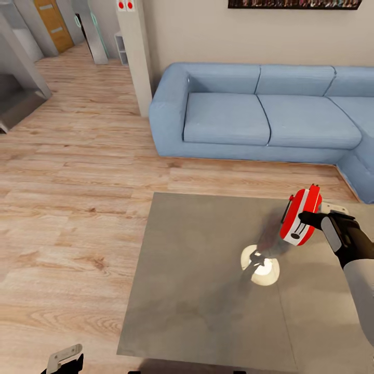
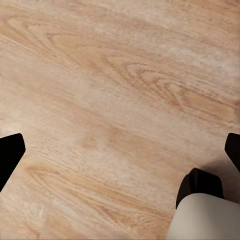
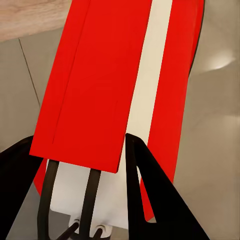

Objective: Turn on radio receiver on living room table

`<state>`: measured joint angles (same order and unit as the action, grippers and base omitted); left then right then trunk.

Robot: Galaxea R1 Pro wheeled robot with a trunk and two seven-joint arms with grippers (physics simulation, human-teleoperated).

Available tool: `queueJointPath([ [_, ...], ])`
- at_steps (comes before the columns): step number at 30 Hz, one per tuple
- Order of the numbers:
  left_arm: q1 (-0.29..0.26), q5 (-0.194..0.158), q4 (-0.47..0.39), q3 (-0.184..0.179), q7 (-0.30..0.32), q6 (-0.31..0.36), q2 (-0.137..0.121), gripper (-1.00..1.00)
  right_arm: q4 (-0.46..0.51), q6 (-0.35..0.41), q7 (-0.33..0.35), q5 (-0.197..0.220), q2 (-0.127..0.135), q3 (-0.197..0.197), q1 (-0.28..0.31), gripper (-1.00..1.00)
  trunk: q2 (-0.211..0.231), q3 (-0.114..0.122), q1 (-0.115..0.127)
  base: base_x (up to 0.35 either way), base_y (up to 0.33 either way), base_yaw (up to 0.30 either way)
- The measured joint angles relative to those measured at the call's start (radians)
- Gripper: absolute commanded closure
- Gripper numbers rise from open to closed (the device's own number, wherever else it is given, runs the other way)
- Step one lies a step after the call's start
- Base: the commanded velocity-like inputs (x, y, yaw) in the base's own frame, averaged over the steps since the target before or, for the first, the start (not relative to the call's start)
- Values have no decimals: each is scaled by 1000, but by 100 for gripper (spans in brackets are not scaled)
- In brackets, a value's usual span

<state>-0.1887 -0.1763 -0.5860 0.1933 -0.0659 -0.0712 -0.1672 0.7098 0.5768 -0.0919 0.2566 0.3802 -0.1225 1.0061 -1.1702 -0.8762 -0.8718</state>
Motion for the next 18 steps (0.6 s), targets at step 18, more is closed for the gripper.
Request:
queueJointPath([
  [18,0,1,0,0,-6,1,0,-100,0,0,0,-1,-17,0,0,100,126,56,69,0,0,0],
])
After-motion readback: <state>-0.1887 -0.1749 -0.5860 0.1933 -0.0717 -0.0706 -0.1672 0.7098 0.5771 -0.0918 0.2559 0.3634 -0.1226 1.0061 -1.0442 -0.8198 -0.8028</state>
